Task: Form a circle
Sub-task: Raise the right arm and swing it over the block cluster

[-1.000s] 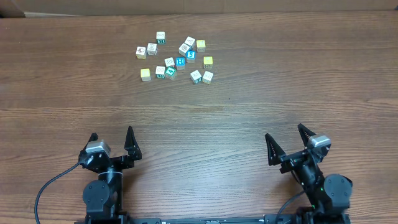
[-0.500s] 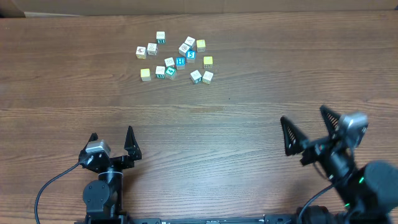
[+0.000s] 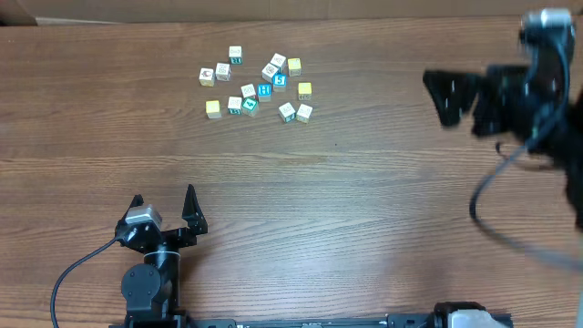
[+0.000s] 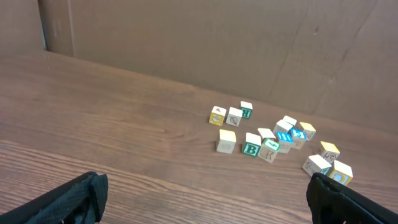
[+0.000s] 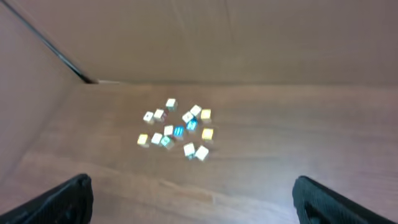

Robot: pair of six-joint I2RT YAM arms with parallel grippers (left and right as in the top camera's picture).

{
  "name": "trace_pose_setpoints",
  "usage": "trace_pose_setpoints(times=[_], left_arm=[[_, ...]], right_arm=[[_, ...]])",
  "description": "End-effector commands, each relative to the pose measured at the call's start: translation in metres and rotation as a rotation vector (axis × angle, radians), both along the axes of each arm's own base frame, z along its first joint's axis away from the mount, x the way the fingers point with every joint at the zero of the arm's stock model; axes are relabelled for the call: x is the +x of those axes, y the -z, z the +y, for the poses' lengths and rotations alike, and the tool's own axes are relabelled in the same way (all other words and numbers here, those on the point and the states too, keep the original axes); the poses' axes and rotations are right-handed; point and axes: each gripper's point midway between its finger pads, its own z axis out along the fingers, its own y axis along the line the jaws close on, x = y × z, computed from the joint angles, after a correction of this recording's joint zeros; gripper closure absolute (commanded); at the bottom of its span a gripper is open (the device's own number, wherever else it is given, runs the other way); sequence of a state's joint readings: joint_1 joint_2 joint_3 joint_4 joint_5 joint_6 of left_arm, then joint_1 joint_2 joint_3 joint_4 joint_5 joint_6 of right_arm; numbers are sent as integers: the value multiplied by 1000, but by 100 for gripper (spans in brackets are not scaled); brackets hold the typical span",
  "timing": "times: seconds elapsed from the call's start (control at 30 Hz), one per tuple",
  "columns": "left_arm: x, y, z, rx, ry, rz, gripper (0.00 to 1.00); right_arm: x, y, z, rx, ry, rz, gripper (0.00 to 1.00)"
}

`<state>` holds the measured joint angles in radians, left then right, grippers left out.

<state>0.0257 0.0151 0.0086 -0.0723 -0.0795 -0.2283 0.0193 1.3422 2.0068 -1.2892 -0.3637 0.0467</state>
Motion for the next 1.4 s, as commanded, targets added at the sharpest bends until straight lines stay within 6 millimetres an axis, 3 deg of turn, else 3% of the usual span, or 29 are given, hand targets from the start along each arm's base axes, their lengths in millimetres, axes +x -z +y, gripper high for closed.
trace_pose_setpoints(times=[0.0,0.23,0.37,0.5,0.67,1.0,1.2,1.27,1.37], left_arm=[[0,-1,-2,23,9,-6,1],[0,-1,-2,23,9,-6,1],[0,-1,-2,22,9,-5,0],[0,-1,-1,22,8,-6,1],[0,-1,-1,22,8,-6,0],[0,-1,-2,23,9,-5,1],[0,-1,-2,22,9,-6,0],[0,-1,-1,22,8,-6,1],[0,-1,-2,22,9,-6,1]], right_arm=[[21,-18,4,-4,-37,3,0],[57,-6,9,15,-62,99,0],[64,0,9,15,-60,117,0],[68,-11,13,31,-85,67,0],[67,-11,15,57,-85,80,0],[80,-24,14,102,-44,33,32],[99,-29,17,77,-44,-28,40],[108,-26,20,59,-33,-38,39],[120,-20,27,41,-34,-45,24]])
